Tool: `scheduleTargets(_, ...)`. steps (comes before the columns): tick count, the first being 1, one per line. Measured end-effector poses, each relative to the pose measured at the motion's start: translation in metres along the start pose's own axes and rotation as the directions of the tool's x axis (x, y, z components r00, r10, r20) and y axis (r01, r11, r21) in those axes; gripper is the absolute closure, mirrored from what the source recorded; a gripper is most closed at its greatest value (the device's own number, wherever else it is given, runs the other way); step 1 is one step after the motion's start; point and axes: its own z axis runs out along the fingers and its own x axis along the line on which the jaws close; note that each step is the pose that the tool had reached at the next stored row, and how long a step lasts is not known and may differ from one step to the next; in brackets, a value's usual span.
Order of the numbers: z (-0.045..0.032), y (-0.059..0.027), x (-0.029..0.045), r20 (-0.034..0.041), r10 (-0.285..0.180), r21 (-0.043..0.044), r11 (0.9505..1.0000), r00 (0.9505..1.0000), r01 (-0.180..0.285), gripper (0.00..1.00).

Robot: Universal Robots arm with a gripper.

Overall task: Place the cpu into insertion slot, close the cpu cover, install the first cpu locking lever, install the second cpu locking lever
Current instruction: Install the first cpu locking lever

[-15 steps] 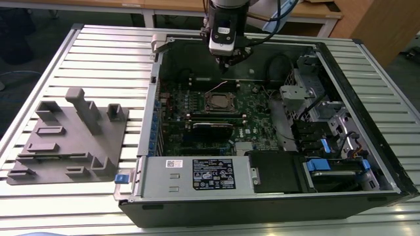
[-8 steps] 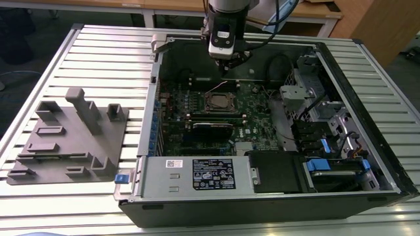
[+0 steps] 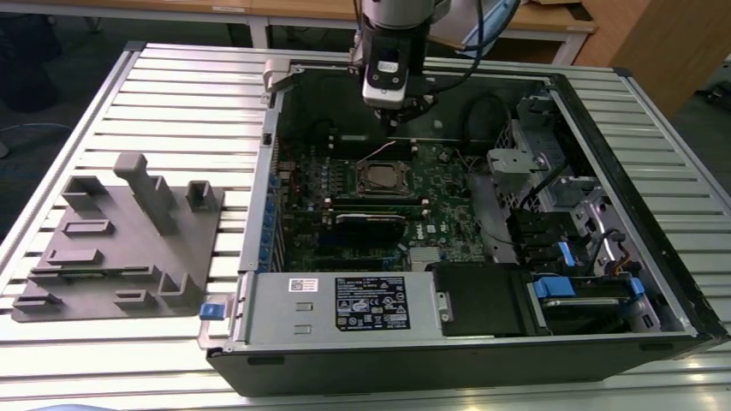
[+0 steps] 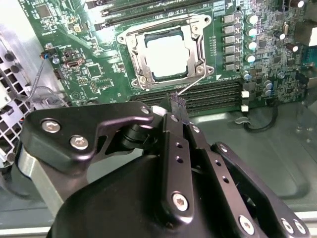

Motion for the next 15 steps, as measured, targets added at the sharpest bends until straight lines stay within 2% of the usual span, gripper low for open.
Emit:
scheduleTargets(5,0.0037,-0.0003,0.0005,0.0016,0.000,0.0020,1.0000,1.0000,0.000,0.89)
scheduleTargets(10,0.0099,0.0042,0.0073,0.0048,0.000,0.0053,1.0000,1.0000,0.000,0.89)
scheduleTargets(13,0.0145,0.0056,0.0108,0.0133,0.000,0.0142,0.9999,0.9999,0.000,0.89)
scheduleTargets(15,0.0162,0.0056,0.0121,0.0228,0.000,0.0228,0.9997,0.9997,0.000,0.89)
